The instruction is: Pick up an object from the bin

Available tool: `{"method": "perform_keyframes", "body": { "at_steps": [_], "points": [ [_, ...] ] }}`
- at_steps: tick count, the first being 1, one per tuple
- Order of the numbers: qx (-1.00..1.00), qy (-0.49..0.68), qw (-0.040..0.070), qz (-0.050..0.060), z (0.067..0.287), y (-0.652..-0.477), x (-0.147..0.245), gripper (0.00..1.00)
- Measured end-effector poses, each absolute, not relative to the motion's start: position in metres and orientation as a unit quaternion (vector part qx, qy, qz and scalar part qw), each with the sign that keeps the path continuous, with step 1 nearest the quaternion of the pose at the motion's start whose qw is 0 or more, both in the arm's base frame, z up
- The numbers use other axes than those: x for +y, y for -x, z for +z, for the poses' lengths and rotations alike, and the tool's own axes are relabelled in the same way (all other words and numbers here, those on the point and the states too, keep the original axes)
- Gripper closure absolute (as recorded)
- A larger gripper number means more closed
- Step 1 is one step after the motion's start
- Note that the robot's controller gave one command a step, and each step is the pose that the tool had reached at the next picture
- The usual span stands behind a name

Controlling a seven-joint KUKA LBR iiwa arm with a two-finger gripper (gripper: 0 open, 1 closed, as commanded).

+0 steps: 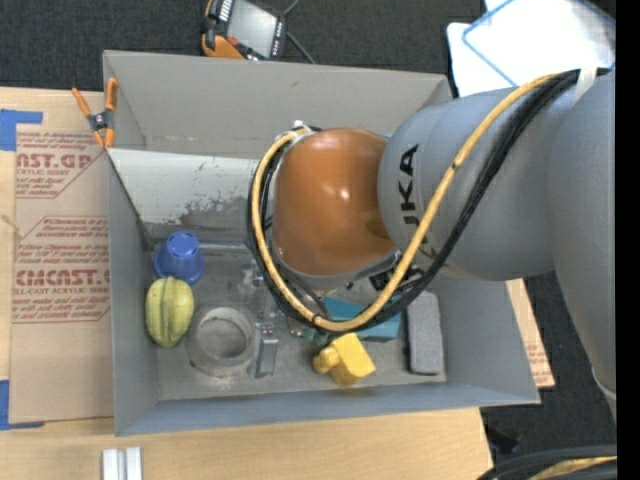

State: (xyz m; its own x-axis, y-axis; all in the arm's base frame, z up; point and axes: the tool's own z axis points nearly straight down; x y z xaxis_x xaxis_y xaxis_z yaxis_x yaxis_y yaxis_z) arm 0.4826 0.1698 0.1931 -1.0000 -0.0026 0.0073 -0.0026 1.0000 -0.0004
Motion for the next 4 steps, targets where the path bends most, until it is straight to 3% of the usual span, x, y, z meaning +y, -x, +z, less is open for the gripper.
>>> {"method": "perform_keyframes", "body": {
  "at_steps": [1,2,3,4],
  "points": [
    [-1.000,-0.001,0.000,-0.001,0.197,-0.485,0.169,0.00],
    [-0.993,-0.120,0.000,-0.001,0.100,-0.481,0.176,0.00],
    [-0.959,-0.285,-0.005,-0.001,0.125,-0.505,0.193,0.00],
    [-0.974,-0.229,-0.001,-0.001,0.099,-0.489,0.175,0.00]
  ]
}}
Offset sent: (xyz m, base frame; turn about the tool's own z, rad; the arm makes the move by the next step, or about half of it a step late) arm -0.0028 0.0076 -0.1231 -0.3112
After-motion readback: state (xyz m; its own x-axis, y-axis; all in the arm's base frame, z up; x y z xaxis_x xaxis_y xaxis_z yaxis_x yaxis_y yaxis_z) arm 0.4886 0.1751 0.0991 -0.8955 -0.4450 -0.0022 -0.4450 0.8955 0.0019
